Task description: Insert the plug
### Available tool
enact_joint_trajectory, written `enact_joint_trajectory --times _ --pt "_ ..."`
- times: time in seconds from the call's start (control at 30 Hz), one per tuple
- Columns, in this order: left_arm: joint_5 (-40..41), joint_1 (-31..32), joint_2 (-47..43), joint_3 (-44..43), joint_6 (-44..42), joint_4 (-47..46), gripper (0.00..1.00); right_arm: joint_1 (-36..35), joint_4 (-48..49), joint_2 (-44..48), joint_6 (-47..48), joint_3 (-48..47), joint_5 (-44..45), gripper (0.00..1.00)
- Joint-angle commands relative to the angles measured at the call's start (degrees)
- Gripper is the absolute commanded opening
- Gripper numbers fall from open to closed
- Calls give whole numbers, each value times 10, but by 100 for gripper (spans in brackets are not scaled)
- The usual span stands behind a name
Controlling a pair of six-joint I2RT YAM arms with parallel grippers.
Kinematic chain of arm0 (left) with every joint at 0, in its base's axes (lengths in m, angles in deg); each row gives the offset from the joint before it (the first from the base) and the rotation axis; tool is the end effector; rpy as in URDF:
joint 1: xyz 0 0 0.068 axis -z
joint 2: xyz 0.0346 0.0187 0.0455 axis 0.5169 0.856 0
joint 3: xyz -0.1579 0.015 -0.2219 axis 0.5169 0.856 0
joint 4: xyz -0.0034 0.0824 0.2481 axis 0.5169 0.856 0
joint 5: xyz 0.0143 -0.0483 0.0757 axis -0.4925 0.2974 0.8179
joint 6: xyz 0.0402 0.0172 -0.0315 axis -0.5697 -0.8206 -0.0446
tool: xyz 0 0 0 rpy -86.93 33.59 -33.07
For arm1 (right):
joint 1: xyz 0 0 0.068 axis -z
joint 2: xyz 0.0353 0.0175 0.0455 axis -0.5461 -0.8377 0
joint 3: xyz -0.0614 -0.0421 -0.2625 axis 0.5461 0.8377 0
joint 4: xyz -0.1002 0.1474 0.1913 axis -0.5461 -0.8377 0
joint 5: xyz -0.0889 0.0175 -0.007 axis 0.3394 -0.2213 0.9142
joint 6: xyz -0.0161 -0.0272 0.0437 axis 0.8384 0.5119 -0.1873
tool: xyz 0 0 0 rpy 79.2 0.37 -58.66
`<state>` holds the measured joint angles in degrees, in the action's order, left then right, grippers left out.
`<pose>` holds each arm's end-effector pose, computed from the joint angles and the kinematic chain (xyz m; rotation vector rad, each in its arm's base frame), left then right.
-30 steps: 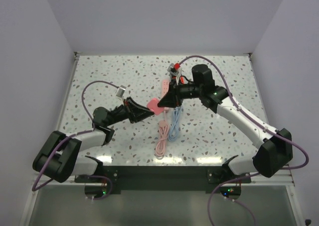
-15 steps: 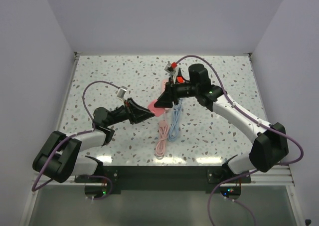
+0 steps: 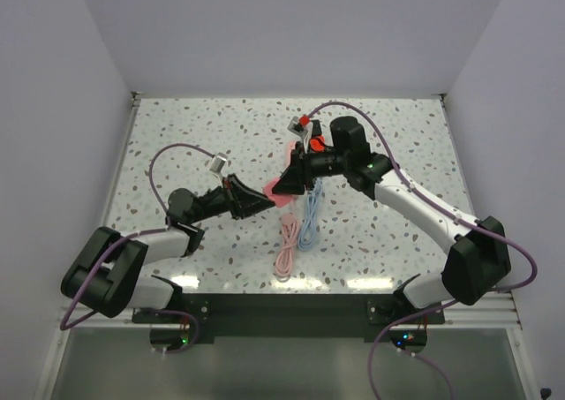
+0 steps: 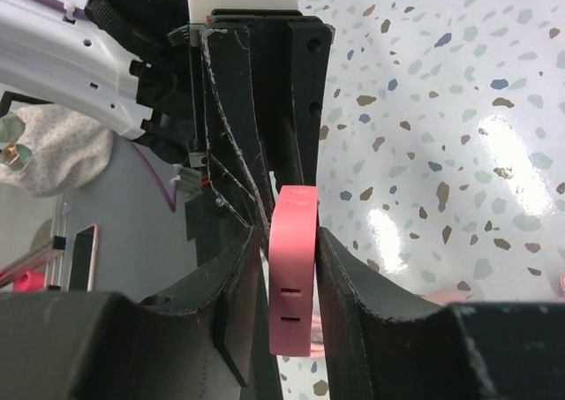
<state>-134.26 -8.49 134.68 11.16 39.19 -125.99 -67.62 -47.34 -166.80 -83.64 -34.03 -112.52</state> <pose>0.2053 -0.1147 0.2171 0.3341 1.6104 -1.7086 0.2550 0.2085 0.3269 -0.9491 1.8814 1.4016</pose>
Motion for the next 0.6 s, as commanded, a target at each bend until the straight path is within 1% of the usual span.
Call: enact_joint_trajectory --times 0.0,0.2,0.37,0.47,0.5,0.57 --pt "17 2 0 -24 0 -342 0 -8 -4 15 14 2 -12 35" --pt "25 -1 -7 -22 -3 -342 0 -10 -15 11 23 0 -14 33" --pt "29 -2 -17 -17 -10 -342 0 -12 -19 -1 29 -5 -24 26" --pt "31 -3 -24 -15 -16 -342 0 -12 -20 -8 34 -7 -30 19" --pt "32 -3 -26 -15 -17 -342 0 -12 -20 -10 34 -7 -32 12" --pt "32 -4 -27 -16 -19 -342 0 -13 -14 -13 32 -7 -43 4"
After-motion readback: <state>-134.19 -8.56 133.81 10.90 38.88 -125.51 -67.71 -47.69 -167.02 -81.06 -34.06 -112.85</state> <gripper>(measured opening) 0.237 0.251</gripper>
